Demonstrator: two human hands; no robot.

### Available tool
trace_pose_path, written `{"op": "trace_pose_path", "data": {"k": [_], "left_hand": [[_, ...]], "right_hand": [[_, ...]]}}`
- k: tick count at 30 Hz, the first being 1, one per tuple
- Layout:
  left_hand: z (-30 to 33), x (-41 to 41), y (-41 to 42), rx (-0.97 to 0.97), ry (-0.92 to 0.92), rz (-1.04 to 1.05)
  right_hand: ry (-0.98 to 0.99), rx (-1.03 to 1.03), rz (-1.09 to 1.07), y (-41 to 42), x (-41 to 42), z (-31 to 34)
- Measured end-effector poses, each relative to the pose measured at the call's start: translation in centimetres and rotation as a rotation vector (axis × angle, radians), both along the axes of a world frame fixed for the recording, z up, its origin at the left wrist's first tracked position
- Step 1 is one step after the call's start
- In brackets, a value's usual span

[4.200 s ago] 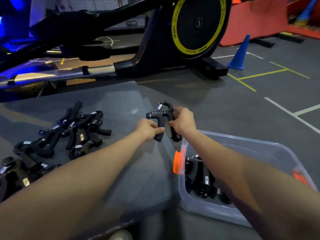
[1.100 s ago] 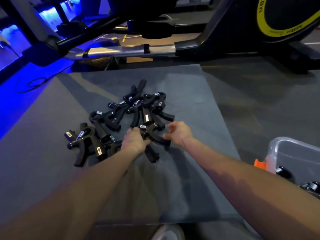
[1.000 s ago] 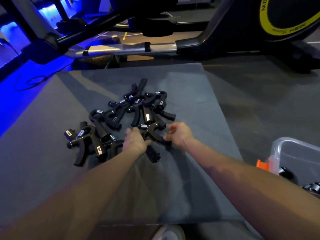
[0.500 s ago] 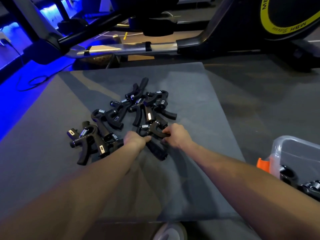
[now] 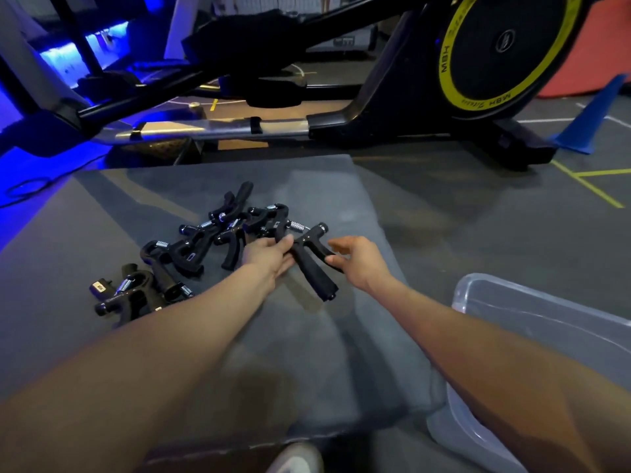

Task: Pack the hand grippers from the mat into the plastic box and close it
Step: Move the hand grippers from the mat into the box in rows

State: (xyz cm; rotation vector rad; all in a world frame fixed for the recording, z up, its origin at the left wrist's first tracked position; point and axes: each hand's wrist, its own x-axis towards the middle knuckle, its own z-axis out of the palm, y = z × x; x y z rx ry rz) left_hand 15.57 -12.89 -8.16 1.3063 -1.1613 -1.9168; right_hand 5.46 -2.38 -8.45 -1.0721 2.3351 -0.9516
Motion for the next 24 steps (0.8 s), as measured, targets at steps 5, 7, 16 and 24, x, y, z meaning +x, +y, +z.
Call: {"op": "trace_pose_path", "data": {"k": [5,7,16,24], "left_hand": [[1.2,-2.4,2.7,-0.053,0.012,0.061],[1.5,-3.0,3.5,-0.077,0.027,0.053],[1.6,-6.8,8.4,-0.288,-0.104,-0.289],[1.9,-9.4,14.3,-0.336,-0.184,-0.599]], "right_hand": [[0.145,0.040,0.118,2.1,0.4,1.9],[0.177,0.065,0.084,2.9,0.3,2.2],[-0.132,-0.111,-0.254,9.2,-4.7,2.3],[-0.670,-0.464,-0.351,14.7,-6.4,2.4]]}}
